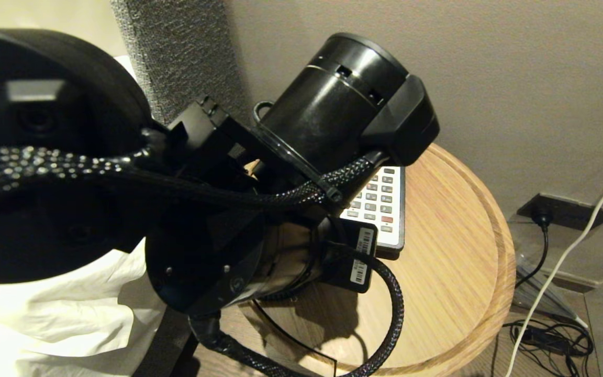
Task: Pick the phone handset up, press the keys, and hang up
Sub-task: End the call using the dial pad
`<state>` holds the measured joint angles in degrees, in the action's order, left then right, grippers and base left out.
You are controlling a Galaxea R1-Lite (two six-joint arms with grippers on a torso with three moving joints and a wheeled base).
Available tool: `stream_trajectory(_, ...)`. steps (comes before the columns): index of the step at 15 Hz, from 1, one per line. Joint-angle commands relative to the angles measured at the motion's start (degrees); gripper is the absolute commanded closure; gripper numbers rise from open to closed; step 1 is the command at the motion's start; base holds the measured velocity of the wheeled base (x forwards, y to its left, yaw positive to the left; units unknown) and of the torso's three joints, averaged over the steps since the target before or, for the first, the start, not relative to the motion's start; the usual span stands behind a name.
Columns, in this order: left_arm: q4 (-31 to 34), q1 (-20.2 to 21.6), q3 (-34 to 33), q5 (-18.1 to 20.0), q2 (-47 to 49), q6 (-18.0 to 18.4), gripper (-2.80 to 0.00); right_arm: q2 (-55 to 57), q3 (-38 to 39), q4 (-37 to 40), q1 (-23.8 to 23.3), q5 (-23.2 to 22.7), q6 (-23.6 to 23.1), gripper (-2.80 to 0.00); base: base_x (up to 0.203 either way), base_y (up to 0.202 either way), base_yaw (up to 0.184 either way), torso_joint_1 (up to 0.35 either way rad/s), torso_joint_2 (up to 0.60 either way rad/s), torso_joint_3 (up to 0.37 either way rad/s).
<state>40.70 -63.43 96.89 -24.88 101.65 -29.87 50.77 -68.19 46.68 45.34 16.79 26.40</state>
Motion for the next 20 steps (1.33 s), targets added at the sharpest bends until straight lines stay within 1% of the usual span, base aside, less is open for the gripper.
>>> stream_trajectory(1,0.25,0.73,-0.23,-0.17,0.04,0.04,0.0,-0.32,0.2,0.26,0.01,0.09,0.14,0.0,0.0,0.0,0.0,0.0,0.0,0.0)
stream_trajectory(4,0.25,1.21,-0.12,-0.87,0.04,0.18,0.0,-0.67,0.6,0.36,0.01,0.09,0.23,0.0,0.0,0.0,0.0,0.0,0.0,0.0)
stream_trajectory(6,0.25,1.64,-0.21,-0.97,0.02,1.23,0.0,-0.67,0.6,0.43,0.01,0.09,0.23,0.0,0.0,0.0,0.0,0.0,0.0,0.0)
stream_trajectory(12,-0.1,1.64,-0.04,-0.96,0.13,1.3,0.0,-0.67,0.6,0.52,0.01,0.09,0.23,0.0,0.0,0.0,0.0,0.0,0.0,0.0)
stream_trajectory(14,-1.8,1.64,-0.11,-0.88,0.37,1.63,0.0,-0.76,0.51,0.61,0.01,0.09,0.23,0.0,0.0,0.0,0.0,0.0,0.0,0.0)
stream_trajectory(16,-1.62,1.52,-0.57,-0.8,-0.34,1.71,0.0,-0.85,0.51,0.79,0.01,0.09,0.23,0.0,0.0,0.0,0.0,0.0,0.0,0.0)
stream_trajectory(18,-1.51,1.14,-3.24,-0.79,-3.77,1.66,0.0,-0.9,0.6,1.02,0.01,0.06,0.14,0.0,0.0,0.0,0.0,0.0,0.0,0.0)
stream_trajectory(20,-1.42,1.07,-7.62,-0.83,-9.77,1.66,0.0,0.7,0.52,0.03,0.04,-0.08,0.02,0.0,0.0,0.0,0.0,0.0,0.0,0.0)
